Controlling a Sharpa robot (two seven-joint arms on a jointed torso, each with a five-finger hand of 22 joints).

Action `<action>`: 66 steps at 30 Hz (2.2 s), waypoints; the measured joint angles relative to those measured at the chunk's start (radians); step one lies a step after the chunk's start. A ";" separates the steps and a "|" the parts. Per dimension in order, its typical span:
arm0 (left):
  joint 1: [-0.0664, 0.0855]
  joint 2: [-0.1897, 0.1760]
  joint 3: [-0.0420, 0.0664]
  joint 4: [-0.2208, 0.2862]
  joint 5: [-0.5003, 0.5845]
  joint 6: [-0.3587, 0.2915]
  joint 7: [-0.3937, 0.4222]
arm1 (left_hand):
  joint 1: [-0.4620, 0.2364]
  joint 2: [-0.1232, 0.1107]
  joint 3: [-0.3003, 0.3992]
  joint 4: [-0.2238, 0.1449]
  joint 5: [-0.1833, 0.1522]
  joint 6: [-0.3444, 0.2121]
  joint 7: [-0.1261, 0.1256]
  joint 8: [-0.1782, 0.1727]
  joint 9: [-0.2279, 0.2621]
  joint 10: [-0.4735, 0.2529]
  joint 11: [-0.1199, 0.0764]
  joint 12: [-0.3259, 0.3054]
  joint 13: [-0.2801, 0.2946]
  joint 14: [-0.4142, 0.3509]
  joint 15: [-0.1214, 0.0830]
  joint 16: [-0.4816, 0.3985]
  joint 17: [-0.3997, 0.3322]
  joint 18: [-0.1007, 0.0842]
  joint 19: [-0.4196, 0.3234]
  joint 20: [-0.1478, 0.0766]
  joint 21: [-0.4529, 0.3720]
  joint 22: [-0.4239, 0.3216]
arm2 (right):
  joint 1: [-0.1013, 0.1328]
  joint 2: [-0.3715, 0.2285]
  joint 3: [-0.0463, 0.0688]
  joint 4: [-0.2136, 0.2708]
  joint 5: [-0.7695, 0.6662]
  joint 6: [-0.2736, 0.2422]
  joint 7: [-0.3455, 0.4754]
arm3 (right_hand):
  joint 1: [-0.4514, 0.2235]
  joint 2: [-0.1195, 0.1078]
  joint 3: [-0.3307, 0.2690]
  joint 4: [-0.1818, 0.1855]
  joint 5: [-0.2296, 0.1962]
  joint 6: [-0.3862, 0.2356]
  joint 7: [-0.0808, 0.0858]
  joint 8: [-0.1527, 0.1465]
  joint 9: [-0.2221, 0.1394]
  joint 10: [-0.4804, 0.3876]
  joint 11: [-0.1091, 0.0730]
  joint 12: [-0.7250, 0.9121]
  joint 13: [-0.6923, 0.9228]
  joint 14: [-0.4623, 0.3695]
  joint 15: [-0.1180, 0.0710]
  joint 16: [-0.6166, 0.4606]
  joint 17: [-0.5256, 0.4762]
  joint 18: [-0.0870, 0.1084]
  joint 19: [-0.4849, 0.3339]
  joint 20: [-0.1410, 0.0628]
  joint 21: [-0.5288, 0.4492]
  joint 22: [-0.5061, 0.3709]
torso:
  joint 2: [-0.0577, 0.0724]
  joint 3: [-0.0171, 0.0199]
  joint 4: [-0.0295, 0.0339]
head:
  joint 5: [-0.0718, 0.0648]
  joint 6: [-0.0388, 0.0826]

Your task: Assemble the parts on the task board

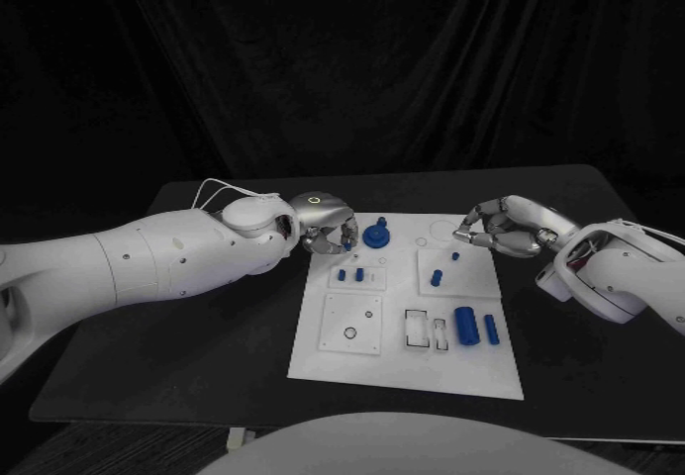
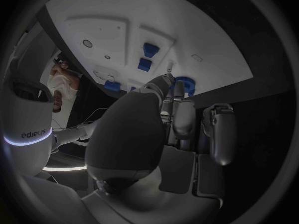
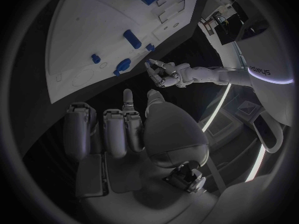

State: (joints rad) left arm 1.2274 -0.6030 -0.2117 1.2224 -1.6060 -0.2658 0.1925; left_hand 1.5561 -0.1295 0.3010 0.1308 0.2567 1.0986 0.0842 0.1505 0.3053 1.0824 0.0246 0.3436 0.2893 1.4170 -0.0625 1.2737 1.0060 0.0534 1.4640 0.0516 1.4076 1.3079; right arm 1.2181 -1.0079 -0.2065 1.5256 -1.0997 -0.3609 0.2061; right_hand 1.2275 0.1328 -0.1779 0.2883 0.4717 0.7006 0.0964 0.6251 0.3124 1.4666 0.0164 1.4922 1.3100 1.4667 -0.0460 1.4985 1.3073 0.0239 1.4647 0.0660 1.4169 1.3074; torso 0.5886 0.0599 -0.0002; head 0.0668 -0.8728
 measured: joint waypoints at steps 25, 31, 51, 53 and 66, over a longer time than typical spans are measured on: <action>-0.008 0.067 0.000 -0.075 0.000 0.053 -0.015 | 0.000 0.000 0.010 -0.004 0.000 -0.018 0.000 -0.015 -0.005 0.000 0.001 -0.009 -0.004 0.000 0.000 -0.012 -0.021 0.000 0.000 0.000 0.000 0.000 | -0.001 -0.001 0.000 -0.002 0.000 0.003 -0.002 | 0.004 -0.004 0.000 0.000 0.000 0.000 0.000 0.000 0.000 0.000 0.000 -0.004 0.000 0.000 0.000 0.000 0.000 0.000 0.000 0.000 -0.006 0.001 | 0.002 -0.0008 -0.0012 | -0.002 0.000; -0.012 0.077 0.000 -0.082 0.000 0.070 -0.018 | 0.000 0.000 0.010 -0.004 -0.004 -0.020 0.002 -0.015 -0.007 0.000 0.001 -0.009 -0.004 0.000 0.000 -0.012 -0.025 0.000 0.000 0.000 0.000 0.000 | -0.001 -0.001 0.000 -0.002 0.000 0.003 -0.003 | 0.004 -0.004 0.000 0.000 0.000 0.000 0.000 0.000 -0.001 0.000 0.000 -0.004 0.000 0.000 0.000 0.000 0.000 0.000 0.000 0.000 -0.006 0.001 | 0.002 -0.0012 -0.0012 | -0.004 0.000; -0.016 0.085 0.000 -0.082 0.000 0.088 -0.019 | 0.000 0.000 0.013 -0.007 -0.004 -0.027 0.002 -0.019 -0.007 0.000 0.001 -0.012 -0.005 -0.004 0.004 -0.023 -0.040 0.000 0.000 0.000 -0.011 0.000 | -0.001 -0.003 0.000 -0.001 0.000 0.003 -0.003 | 0.004 -0.004 0.000 0.000 0.000 0.000 0.000 0.000 -0.001 0.000 0.000 -0.001 0.000 0.000 0.000 0.000 0.000 0.000 0.000 0.000 -0.006 0.000 | 0.001 -0.0009 -0.0010 | -0.005 0.000; -0.017 0.087 0.000 -0.083 0.000 0.089 -0.019 | 0.000 0.000 0.013 -0.007 -0.004 -0.027 0.002 -0.024 -0.007 0.000 0.001 -0.012 -0.006 -0.006 0.002 -0.028 -0.045 0.000 0.000 0.000 -0.011 0.000 | -0.001 -0.003 0.000 -0.001 0.000 0.003 -0.003 | 0.004 -0.004 0.000 0.000 0.000 0.000 0.000 0.000 -0.001 0.000 0.000 -0.001 0.000 0.000 0.000 0.000 0.000 0.000 0.000 0.000 -0.006 0.000 | 0.001 -0.0009 -0.0010 | -0.005 0.000; -0.018 0.097 0.000 -0.094 0.000 0.093 -0.021 | 0.000 0.000 0.018 -0.012 -0.004 -0.027 0.002 -0.026 -0.008 0.000 0.001 -0.012 -0.006 -0.011 0.004 -0.036 -0.062 0.000 0.000 0.000 -0.015 0.000 | -0.001 -0.003 0.000 0.000 0.000 0.003 -0.004 | 0.006 -0.002 0.000 0.000 0.000 0.000 0.000 0.000 -0.002 0.000 0.000 -0.004 0.001 0.000 0.000 -0.004 0.000 0.000 0.000 0.000 -0.006 0.000 | 0.001 -0.0008 -0.0006 | -0.008 0.000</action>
State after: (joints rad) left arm 1.2089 -0.5055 -0.2118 1.1282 -1.6060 -0.1726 0.1713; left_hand 1.5563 -0.1297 0.3194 0.1184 0.2525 1.0717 0.0858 0.1247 0.2971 1.0826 0.0255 0.3313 0.2829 1.4059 -0.0588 1.2378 0.9442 0.0533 1.4639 0.0517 1.3922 1.3074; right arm 1.2169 -1.0113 -0.2065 1.5253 -1.0997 -0.3575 0.2024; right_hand 1.2338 0.1308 -0.1779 0.2883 0.4717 0.7006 0.0964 0.6252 0.3108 1.4666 0.0164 1.4880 1.3108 1.4667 -0.0459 1.4950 1.3073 0.0240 1.4647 0.0660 1.4113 1.3076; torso 0.5900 0.0592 -0.0008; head 0.0587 -0.8728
